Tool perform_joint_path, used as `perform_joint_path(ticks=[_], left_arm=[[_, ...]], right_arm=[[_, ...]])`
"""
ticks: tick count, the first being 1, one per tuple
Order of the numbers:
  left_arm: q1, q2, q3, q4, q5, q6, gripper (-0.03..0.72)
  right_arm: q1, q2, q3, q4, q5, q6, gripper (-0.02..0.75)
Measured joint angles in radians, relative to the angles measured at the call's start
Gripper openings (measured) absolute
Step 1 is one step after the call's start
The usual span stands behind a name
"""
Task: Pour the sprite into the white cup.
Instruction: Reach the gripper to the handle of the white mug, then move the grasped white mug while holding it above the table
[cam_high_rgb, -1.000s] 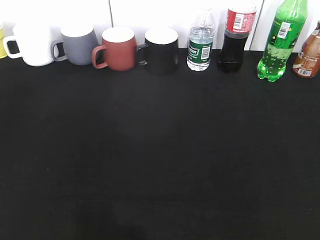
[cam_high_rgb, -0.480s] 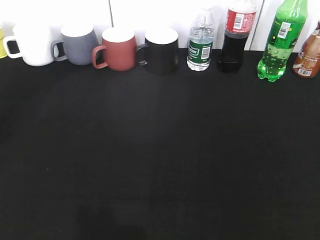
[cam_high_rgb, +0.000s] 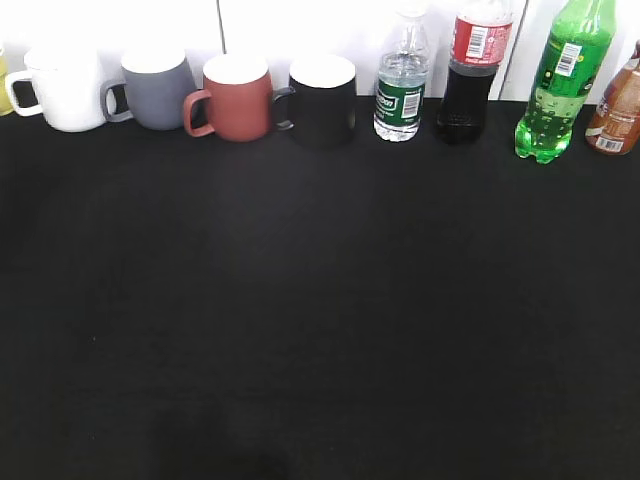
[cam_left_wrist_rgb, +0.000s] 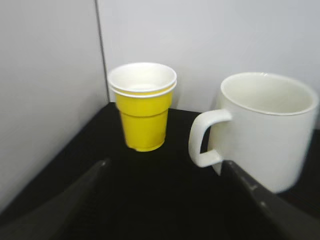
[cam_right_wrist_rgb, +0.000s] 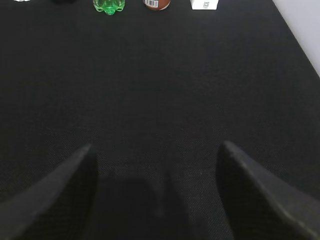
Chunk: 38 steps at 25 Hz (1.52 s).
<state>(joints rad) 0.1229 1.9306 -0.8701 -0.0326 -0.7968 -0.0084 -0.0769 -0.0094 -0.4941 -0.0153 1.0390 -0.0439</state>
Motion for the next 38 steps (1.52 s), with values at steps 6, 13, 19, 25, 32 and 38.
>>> perform_joint_path(ticks=[6, 13, 19, 25, 32, 38], left_arm=[[0.000, 0.235, -0.267, 0.024, 0.032, 0.000, 0.429], [-0.001, 0.359, -0.457, 0.025, 0.043, -0.004, 0.329], [-0.004, 0.392, -0.513, 0.048, 0.063, -0.032, 0.057], [-0.004, 0.401, -0.506, 0.040, 0.015, -0.051, 0.045], [-0.013, 0.131, -0.272, 0.027, -0.064, -0.060, 0.045], [-0.095, -0.412, 0.087, 0.157, -0.017, -0.072, 0.043]], right_arm=[[0.000, 0.000, 0.000, 0.000, 0.000, 0.000, 0.554], [0.000, 0.000, 0.000, 0.000, 0.000, 0.000, 0.554], [0.000, 0.000, 0.000, 0.000, 0.000, 0.000, 0.554], [0.000, 0.000, 0.000, 0.000, -0.001, 0.000, 0.554], [0.000, 0.000, 0.000, 0.000, -0.001, 0.000, 0.554], [0.000, 0.000, 0.000, 0.002, -0.001, 0.003, 0.554]])
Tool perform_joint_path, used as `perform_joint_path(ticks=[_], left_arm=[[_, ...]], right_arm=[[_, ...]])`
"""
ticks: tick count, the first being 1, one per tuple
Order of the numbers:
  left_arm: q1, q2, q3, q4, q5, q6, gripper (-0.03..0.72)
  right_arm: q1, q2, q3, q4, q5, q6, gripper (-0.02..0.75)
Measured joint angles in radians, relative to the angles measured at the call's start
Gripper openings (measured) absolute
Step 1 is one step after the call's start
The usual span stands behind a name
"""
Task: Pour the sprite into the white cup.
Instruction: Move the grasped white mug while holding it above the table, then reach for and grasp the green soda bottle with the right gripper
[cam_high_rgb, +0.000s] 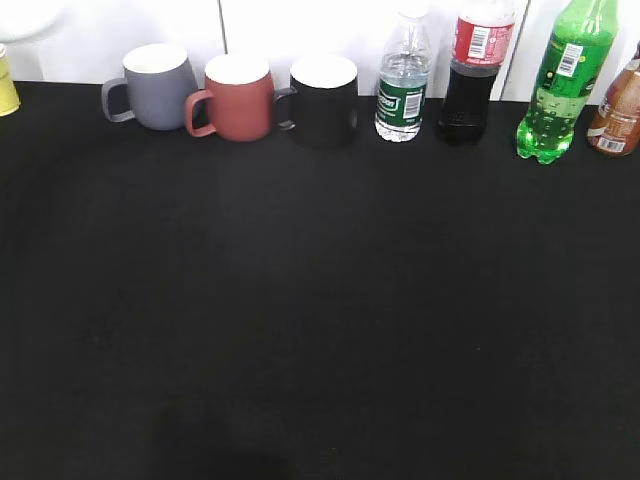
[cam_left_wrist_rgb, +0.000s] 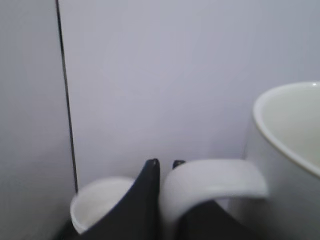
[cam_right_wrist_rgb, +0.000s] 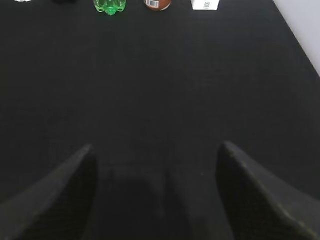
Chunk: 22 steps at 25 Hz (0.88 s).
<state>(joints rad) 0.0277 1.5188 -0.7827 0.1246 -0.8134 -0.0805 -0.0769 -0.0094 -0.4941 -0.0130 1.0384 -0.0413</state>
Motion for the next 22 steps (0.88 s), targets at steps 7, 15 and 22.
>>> perform_joint_path(ticks=[7, 15, 22], left_arm=[[-0.389, -0.173, 0.158, 0.047, 0.152, 0.000, 0.043], [-0.622, 0.048, 0.158, 0.055, 0.023, -0.002, 0.043], [-0.634, 0.109, 0.158, 0.058, -0.005, -0.031, 0.043]], right_arm=[[0.000, 0.373, 0.122, 0.089, -0.848, 0.014, 0.552], [0.000, 1.324, 0.137, -0.131, -1.892, 0.108, 0.534], [0.161, 1.856, -0.171, 0.045, -1.931, 0.052, 0.580]])
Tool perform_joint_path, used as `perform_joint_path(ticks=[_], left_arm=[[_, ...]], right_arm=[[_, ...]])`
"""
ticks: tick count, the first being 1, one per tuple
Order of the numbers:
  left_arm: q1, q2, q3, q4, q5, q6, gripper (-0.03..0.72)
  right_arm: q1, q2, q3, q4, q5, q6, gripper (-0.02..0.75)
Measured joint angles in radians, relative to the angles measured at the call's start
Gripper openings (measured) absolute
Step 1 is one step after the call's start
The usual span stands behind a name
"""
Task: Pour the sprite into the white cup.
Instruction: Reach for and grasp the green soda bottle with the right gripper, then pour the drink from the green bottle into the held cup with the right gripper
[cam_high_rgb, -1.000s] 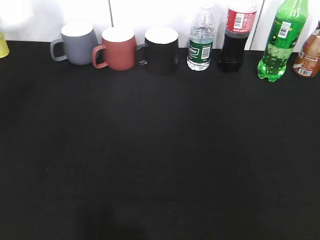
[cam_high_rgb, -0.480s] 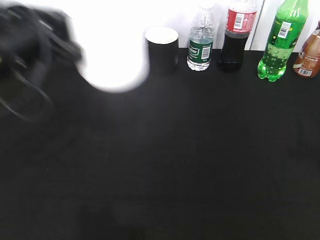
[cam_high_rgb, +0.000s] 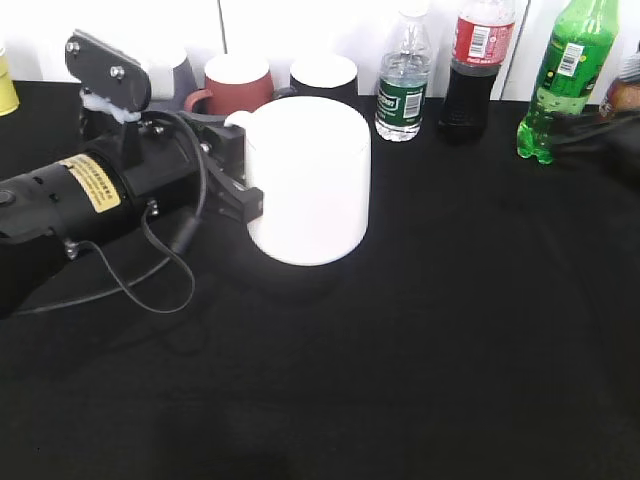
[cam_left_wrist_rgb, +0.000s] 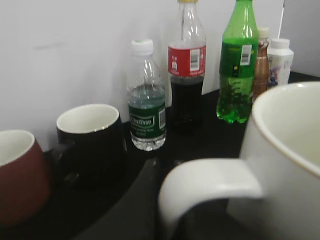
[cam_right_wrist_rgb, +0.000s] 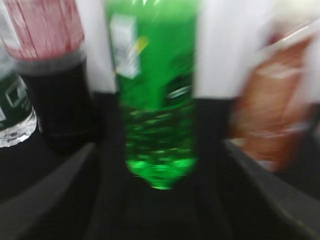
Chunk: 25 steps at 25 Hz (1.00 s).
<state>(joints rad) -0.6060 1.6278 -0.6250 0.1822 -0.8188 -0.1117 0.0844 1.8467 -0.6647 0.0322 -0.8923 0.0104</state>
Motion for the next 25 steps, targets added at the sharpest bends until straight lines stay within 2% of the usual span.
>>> perform_joint_path(ticks=[2, 3, 6, 12, 14, 17, 18, 21, 24, 25], left_arm=[[0.000, 0.000, 0.000, 0.000, -0.001, -0.003, 0.043], [0.000, 0.000, 0.000, 0.000, -0.001, -0.003, 0.043], [0.000, 0.000, 0.000, 0.000, -0.001, -0.003, 0.043], [0.000, 0.000, 0.000, 0.000, -0.006, -0.010, 0.043], [0.000, 0.000, 0.000, 0.000, -0.008, -0.012, 0.043], [0.000, 0.000, 0.000, 0.000, -0.009, -0.012, 0.043], [0.000, 0.000, 0.000, 0.000, -0.010, -0.012, 0.043], [0.000, 0.000, 0.000, 0.003, -0.011, -0.012, 0.043], [0.000, 0.000, 0.000, 0.003, -0.012, -0.014, 0.043], [0.000, 0.000, 0.000, 0.003, -0.012, -0.014, 0.043]], right_arm=[[0.019, 0.092, -0.074, 0.063, -0.033, -0.002, 0.652], [0.019, 0.124, -0.114, 0.078, -0.039, -0.002, 0.662], [0.019, 0.198, -0.213, 0.137, -0.045, -0.002, 0.664], [0.019, 0.339, -0.373, 0.130, -0.041, -0.003, 0.660], [0.019, 0.384, -0.429, 0.130, -0.042, -0.004, 0.625], [0.019, 0.400, -0.448, 0.131, -0.057, -0.010, 0.456], [0.019, 0.400, -0.448, 0.130, -0.064, -0.010, 0.423], [0.019, 0.386, -0.427, 0.130, -0.082, -0.075, 0.408], [0.019, 0.208, -0.238, 0.116, -0.143, -0.080, 0.405], [0.019, 0.129, -0.167, 0.070, -0.161, -0.080, 0.405]])
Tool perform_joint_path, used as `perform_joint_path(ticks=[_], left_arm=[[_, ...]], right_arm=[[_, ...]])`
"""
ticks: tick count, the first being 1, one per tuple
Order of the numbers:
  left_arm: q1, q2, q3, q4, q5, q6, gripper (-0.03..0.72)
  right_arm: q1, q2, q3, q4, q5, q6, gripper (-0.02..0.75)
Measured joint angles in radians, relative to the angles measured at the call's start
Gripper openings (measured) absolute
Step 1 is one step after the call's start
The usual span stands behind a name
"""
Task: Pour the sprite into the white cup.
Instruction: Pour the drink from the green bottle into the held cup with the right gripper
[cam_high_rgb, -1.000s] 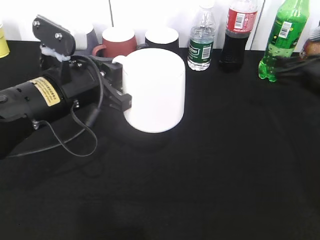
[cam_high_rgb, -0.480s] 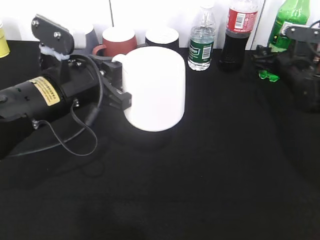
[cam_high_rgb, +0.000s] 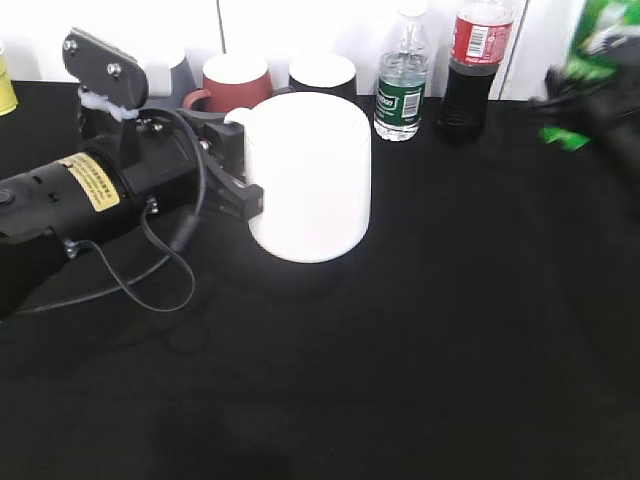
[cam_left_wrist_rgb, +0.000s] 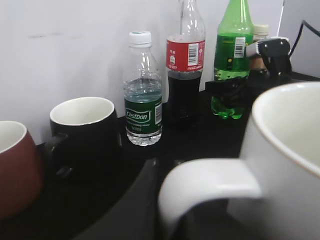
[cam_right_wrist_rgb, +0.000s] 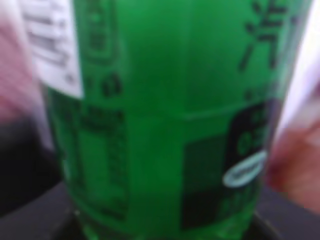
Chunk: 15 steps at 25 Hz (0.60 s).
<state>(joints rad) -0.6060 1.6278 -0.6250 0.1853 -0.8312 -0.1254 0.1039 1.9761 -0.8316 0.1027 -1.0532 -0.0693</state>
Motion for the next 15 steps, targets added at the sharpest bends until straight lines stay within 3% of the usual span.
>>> perform_joint_path(ticks=[3, 6, 9, 13, 15], left_arm=[[0.022, 0.000, 0.000, -0.002, 0.000, 0.000, 0.043], [0.048, 0.000, 0.000, -0.011, 0.039, 0.000, 0.043], [0.048, 0.000, 0.000, -0.010, 0.080, 0.000, 0.043], [0.048, 0.000, 0.000, 0.004, 0.156, 0.014, 0.043], [0.048, 0.000, 0.000, 0.004, 0.156, 0.089, 0.043]], right_arm=[[0.024, -0.211, 0.181, -0.198, -0.010, -0.001, 0.405], [0.135, -0.323, 0.222, -0.291, 0.154, -0.121, 0.404], [0.250, -0.327, 0.224, -0.308, 0.347, -0.405, 0.396], [0.267, -0.327, 0.226, -0.273, 0.376, -0.809, 0.396], [0.267, -0.327, 0.221, -0.260, 0.378, -0.935, 0.396]])
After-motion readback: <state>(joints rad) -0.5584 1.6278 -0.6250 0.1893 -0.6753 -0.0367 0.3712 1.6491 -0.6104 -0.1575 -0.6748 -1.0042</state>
